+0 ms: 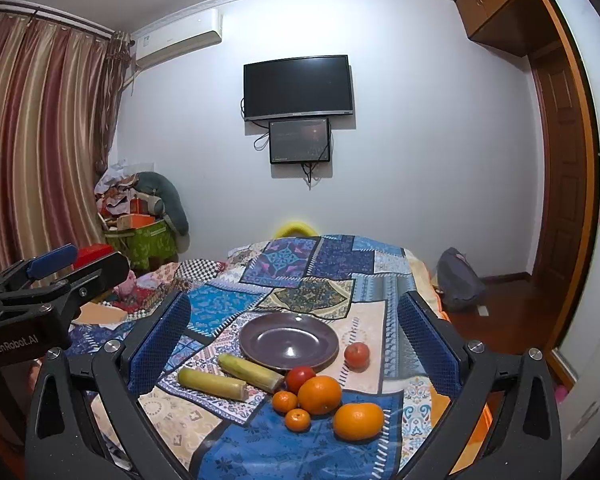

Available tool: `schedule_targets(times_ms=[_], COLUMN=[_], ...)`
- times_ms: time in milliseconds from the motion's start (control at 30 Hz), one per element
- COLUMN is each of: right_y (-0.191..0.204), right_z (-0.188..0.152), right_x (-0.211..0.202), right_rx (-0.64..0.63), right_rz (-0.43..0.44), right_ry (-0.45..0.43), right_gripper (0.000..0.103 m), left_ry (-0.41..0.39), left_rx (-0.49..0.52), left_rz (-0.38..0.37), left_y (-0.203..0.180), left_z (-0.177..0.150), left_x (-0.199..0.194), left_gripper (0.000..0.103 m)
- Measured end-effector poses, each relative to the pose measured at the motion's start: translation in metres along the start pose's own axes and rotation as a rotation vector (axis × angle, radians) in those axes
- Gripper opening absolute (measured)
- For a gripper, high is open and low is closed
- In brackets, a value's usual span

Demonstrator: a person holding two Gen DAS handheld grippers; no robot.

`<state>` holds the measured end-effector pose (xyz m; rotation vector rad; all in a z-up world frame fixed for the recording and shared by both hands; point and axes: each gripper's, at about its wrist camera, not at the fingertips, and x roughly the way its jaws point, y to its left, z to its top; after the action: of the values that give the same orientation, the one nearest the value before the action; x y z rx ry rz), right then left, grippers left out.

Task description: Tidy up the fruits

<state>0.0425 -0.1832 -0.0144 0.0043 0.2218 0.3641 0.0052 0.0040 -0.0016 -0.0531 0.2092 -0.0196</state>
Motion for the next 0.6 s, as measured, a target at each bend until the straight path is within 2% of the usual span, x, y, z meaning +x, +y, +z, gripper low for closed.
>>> schedule_targets(times_ms=[600], right_y=[0.0002], right_z=[-0.0015], right_x=[0.0025], right_rx=[0.005], right_rz=[0.007], right_ry=[0.006], right_gripper=[0.103], left_ry=[-0.006], left_rx=[-0.004], left_rz=[0.002], left_y=[0.0009], left_z=[-0.0028], left_x=[0.0003], left_gripper=[0.103])
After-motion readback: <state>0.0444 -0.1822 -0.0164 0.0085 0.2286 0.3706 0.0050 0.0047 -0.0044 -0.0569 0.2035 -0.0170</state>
